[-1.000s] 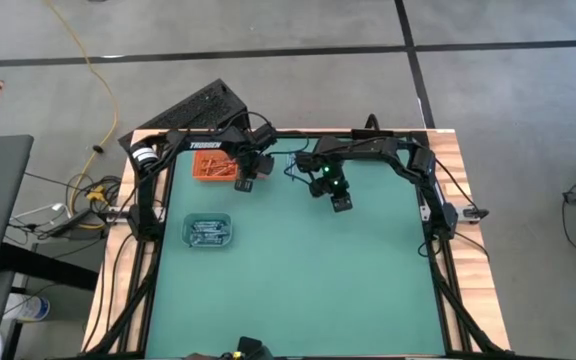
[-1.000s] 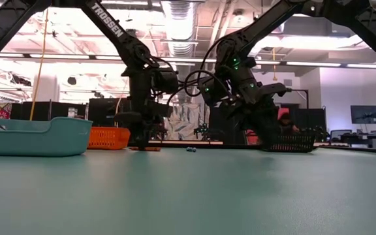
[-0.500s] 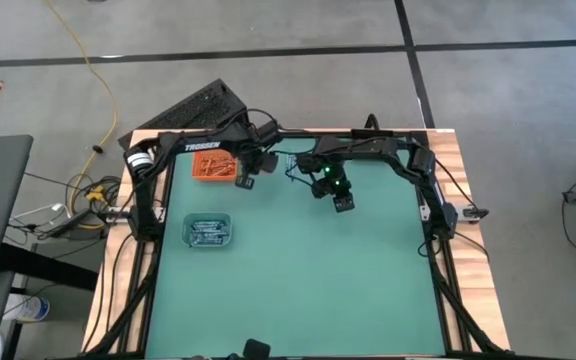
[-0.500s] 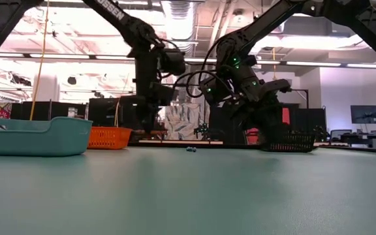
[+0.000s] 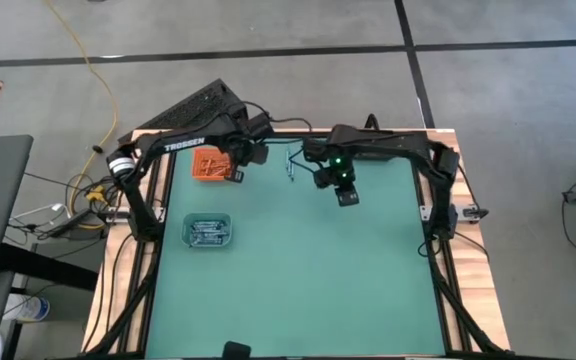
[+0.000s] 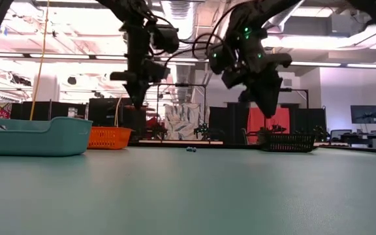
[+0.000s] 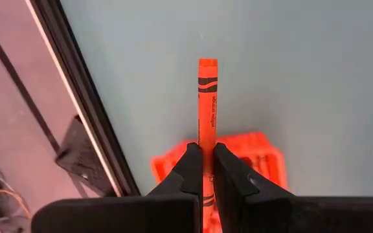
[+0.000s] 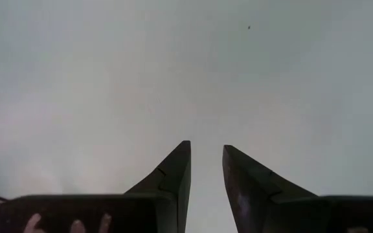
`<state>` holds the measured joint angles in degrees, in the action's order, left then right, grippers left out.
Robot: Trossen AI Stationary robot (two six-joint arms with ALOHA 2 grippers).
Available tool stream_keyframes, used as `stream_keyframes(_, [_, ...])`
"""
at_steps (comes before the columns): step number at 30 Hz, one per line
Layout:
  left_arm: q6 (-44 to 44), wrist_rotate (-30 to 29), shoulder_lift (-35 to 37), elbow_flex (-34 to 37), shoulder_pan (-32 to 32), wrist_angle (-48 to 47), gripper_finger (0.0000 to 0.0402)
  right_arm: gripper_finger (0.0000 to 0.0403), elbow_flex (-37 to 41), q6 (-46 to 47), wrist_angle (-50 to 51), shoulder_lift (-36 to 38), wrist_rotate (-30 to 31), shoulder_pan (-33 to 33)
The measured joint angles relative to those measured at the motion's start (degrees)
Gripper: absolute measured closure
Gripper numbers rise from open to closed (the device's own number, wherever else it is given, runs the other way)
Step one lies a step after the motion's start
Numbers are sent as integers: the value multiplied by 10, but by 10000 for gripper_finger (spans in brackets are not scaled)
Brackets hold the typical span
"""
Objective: Sort crayons
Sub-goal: Put the orange crayon into the orange basket
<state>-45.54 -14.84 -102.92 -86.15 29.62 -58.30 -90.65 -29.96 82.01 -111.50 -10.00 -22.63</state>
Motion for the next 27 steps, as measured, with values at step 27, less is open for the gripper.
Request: stream_keyframes(27, [59,31,44,109,143,-96,401,290,0,0,-2,40,-5,5])
